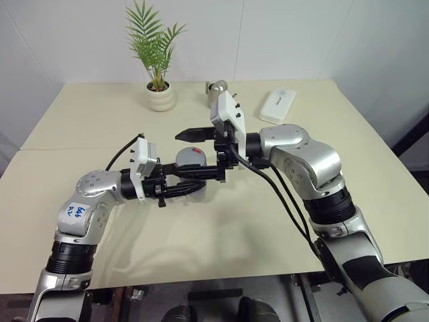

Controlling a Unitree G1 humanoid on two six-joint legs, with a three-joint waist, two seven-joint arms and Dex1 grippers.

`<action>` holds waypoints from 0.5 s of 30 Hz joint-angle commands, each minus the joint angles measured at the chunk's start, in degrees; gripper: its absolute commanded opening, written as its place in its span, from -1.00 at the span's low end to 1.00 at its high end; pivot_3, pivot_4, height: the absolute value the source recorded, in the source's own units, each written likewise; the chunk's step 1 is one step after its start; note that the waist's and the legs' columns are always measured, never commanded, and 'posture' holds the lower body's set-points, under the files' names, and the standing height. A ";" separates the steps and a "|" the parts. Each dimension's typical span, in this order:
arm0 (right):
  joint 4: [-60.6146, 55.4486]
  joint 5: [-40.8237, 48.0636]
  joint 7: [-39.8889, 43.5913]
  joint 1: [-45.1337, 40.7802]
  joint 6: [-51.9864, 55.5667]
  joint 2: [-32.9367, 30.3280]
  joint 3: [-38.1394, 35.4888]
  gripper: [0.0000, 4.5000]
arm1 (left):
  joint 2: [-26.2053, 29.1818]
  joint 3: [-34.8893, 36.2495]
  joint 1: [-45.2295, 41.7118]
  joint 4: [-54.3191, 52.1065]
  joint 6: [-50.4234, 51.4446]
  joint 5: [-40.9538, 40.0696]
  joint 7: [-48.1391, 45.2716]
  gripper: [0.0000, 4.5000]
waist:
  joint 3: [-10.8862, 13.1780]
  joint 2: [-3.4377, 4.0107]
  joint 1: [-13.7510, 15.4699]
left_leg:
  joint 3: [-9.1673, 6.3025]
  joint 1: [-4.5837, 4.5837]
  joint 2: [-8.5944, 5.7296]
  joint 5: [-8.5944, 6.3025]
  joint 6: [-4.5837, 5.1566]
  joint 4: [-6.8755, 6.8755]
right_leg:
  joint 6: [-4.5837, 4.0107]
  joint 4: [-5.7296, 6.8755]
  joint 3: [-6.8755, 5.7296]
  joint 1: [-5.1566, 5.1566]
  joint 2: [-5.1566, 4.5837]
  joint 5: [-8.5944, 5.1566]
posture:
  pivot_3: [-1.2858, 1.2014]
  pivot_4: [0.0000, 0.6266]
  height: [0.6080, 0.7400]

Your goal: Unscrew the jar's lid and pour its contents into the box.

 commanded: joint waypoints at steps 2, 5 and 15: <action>1.28 0.45 1.08 -0.86 -1.70 -2.09 -3.88 0.99 | 0.19 0.40 -1.01 -0.92 -0.66 -0.54 -0.57 -0.14 | 0.00 0.00 0.01 | 0.01 0.00 0.00 0.00 0.00 0.00 | 0.00 0.00 0.00 0.00 0.00 0.00 | 0.03 -0.52 1.00; 1.39 1.20 2.43 -0.63 -1.45 -3.59 -4.65 0.99 | 0.25 0.41 -0.96 -0.92 -0.71 -0.60 -0.53 -0.14 | 0.00 0.00 0.01 | 0.00 0.00 0.00 0.00 0.00 0.00 | 0.00 0.00 0.00 0.00 0.00 0.00 | 0.03 -0.52 1.00; 1.57 2.11 6.27 1.67 -1.52 -8.40 -4.95 0.99 | 1.31 0.69 0.20 -1.46 -0.70 -0.64 -0.87 -0.14 | 0.00 0.00 0.02 | 0.02 0.00 0.01 0.00 0.00 0.01 | 0.00 -0.02 0.00 0.00 0.00 0.00 | 0.03 -0.52 1.00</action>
